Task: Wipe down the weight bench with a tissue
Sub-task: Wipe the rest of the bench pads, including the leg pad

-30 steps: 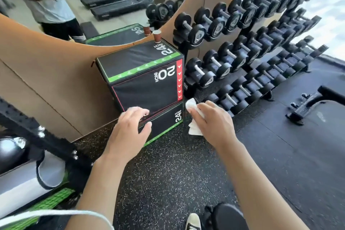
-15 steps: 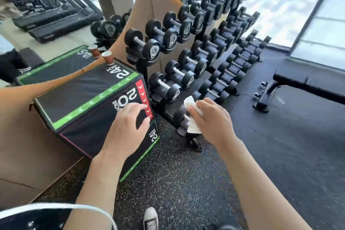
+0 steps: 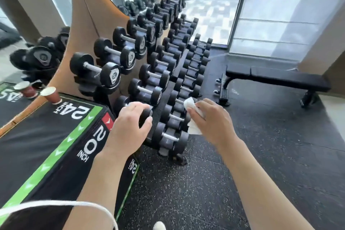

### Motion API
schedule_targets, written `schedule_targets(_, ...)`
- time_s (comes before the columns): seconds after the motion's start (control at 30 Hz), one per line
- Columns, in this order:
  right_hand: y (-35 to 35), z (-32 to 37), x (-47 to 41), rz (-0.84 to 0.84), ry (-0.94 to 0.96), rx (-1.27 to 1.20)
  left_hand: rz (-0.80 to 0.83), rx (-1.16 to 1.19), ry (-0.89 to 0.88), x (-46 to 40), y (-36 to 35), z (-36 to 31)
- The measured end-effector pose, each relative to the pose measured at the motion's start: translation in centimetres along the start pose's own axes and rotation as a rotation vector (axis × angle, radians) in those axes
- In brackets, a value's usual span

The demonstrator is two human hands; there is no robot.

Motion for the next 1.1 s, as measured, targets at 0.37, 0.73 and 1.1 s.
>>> schedule_targets(0.37,-2.8,1.8,-3.0,-0.025,-0.085,0.114,0.075,0.106,-0.065,-5.8,-2.0,5.1)
schedule_targets(0.73,-1.1,-4.9,-5.6,-0.083,-0.206,0.157,0.156,0.187,-0.148,-11.7,-8.7,0.2)
schedule_targets(1.1,7.5,-21.2,-9.6,-0.239,-0.352,0.165,0.241,0.211,-0.311,-19.5,-22.1,-14.8)
Point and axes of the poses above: each hand's wrist, its own x-axis away from the middle knuckle, its own y-axis out of the back of the hand, z = x × y, the point moved 9 cm from there along -x, towards the middle knuckle, and after that the axes turned 12 degrees about -z, right-handed, at the moved point
